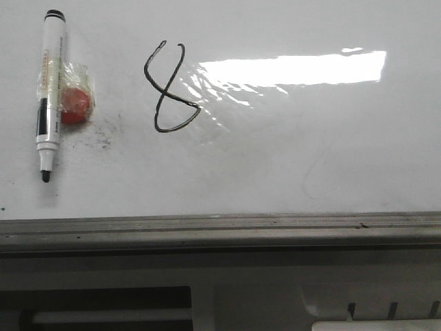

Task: Write number 8 on whiteboard

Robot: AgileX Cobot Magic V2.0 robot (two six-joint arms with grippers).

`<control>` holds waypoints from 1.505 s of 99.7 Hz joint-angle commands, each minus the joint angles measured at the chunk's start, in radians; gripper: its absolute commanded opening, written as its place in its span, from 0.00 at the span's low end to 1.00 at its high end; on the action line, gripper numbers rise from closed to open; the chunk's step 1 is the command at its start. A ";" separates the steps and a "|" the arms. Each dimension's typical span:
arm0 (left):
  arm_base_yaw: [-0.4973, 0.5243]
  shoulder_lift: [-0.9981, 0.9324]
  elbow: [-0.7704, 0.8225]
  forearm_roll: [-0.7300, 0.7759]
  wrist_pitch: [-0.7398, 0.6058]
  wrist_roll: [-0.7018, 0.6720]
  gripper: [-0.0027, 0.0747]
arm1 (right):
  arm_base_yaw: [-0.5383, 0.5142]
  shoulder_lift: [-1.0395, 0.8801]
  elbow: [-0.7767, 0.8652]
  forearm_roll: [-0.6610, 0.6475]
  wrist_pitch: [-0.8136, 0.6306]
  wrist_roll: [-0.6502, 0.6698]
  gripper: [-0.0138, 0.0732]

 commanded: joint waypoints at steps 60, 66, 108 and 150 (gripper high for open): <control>0.004 -0.031 0.032 -0.025 -0.039 0.026 0.01 | -0.002 0.009 -0.028 -0.014 -0.080 0.002 0.09; 0.004 -0.031 0.032 -0.025 -0.039 0.026 0.01 | -0.002 0.009 -0.028 -0.014 -0.080 0.002 0.09; 0.004 -0.031 0.032 -0.025 -0.039 0.026 0.01 | -0.015 0.009 -0.006 -0.014 -0.092 0.002 0.09; 0.004 -0.031 0.032 -0.025 -0.039 0.026 0.01 | -0.505 0.009 0.208 0.045 -0.542 -0.001 0.09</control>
